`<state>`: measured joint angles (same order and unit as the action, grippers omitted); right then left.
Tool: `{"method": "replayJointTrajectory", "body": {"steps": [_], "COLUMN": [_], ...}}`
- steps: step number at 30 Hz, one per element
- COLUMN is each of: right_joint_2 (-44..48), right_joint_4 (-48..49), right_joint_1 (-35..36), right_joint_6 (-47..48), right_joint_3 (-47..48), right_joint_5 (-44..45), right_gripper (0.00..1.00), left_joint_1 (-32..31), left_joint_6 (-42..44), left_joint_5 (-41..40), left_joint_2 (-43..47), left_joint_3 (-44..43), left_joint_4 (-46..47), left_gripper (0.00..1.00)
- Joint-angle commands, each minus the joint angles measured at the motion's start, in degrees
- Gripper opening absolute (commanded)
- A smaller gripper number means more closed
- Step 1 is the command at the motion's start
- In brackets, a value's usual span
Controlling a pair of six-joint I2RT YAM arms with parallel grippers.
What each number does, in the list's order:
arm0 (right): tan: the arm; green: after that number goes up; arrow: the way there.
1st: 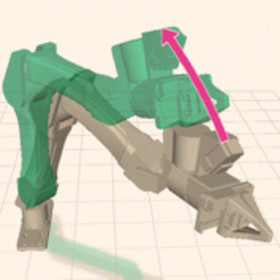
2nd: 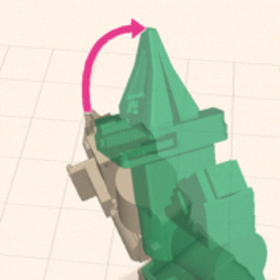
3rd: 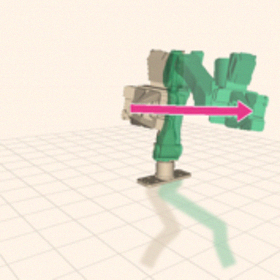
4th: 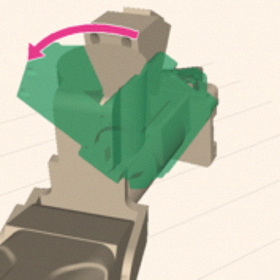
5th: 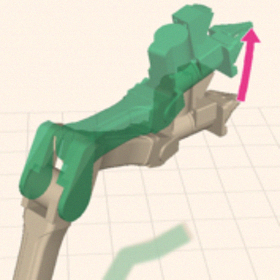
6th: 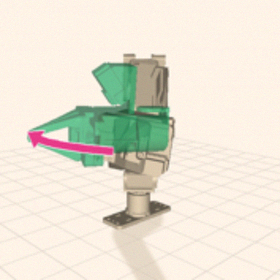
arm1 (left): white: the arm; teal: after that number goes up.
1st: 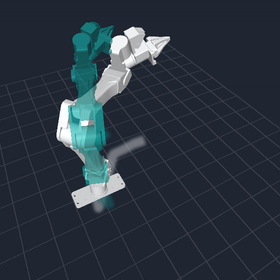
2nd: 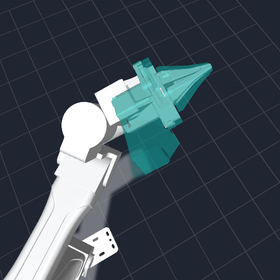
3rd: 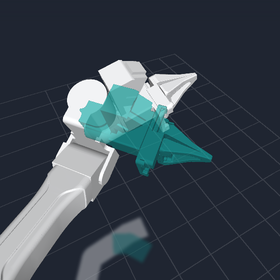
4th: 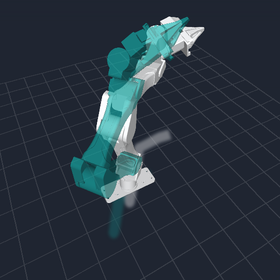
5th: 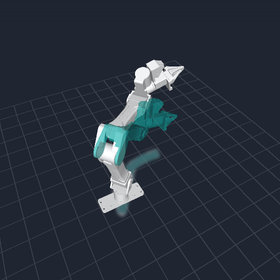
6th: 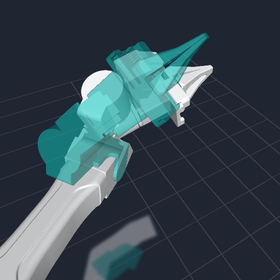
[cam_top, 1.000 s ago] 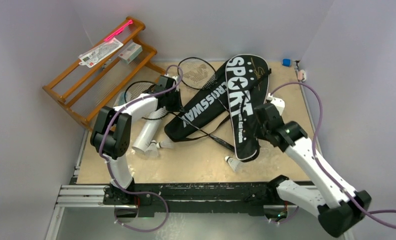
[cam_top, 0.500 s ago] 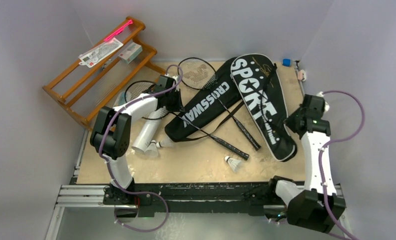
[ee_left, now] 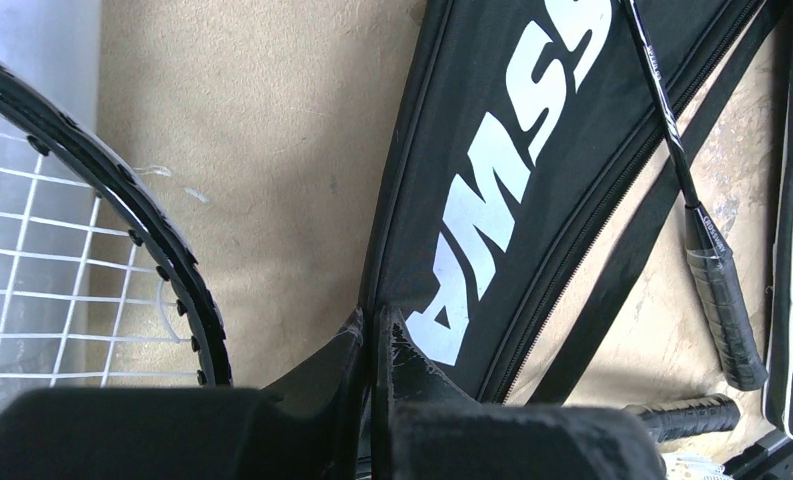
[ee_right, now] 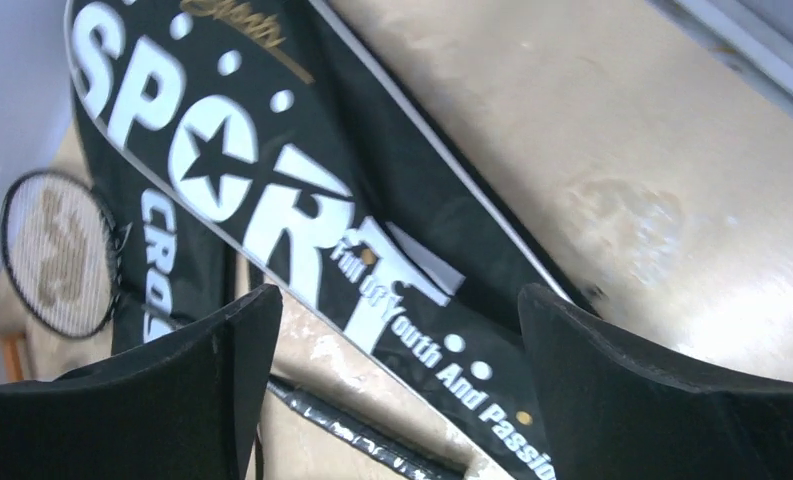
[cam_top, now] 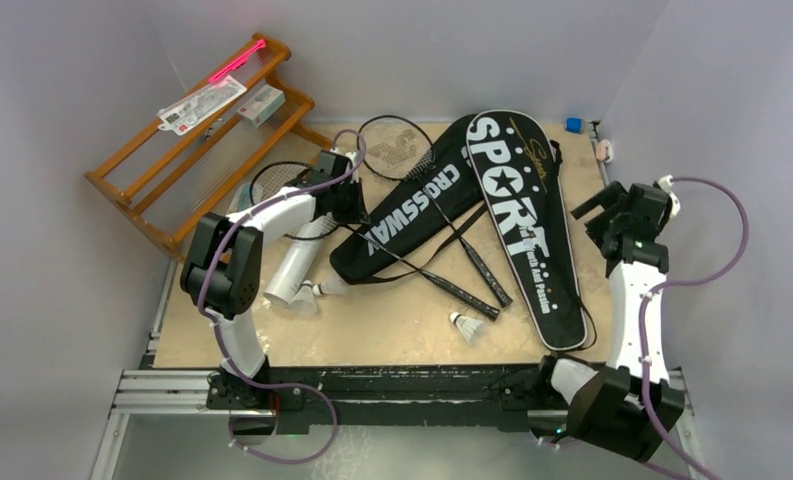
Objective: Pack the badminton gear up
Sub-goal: Place the racket bag at the center of the board, then adjust the racket bag at the center of the board.
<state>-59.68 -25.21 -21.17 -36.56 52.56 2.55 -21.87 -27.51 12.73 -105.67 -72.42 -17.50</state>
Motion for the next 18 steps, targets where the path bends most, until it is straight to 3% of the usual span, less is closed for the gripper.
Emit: {"method": "replayJointTrajectory", "body": {"steps": [1, 3, 5, 9, 12, 18], "right_joint_2": [-7.3, -15.8, -22.4, -32.3, -39.8, -50.8], "right_joint_4": [6.4, 2.1, 3.5, 7.2, 4.5, -0.2], "right_joint_1": [9.4, 18.6, 24.2, 27.3, 30.0, 34.7], "right_joint_6": [11.5, 15.3, 16.9, 19.9, 23.7, 25.8], "right_joint_3": [7.5, 14.3, 17.1, 20.3, 24.9, 31.9], "right_joint_5": [-5.0, -0.5, -1.2, -2.4, 1.8, 18.9], "right_gripper": [0.88, 0.90, 0.88, 0.77, 0.79, 0.77], "left_joint_1": [0.0, -0.1, -0.1, -0.1, -0.1, -0.1], "left_joint_6": [-1.3, -1.4, -1.5, -1.2, -1.0, -1.6], "left_joint_5": [1.0, 0.9, 0.8, 0.7, 0.3, 0.4], "left_joint_2": [1.9, 1.9, 1.9, 2.1, 2.5, 3.2], "left_joint_3": [-0.7, -0.8, -0.7, -0.5, -0.2, 0.5], "left_joint_4": [3.9, 4.1, 4.1, 3.9, 3.9, 4.7], "left_gripper": [0.00, 0.00, 0.00, 0.00, 0.00, 0.00]}}
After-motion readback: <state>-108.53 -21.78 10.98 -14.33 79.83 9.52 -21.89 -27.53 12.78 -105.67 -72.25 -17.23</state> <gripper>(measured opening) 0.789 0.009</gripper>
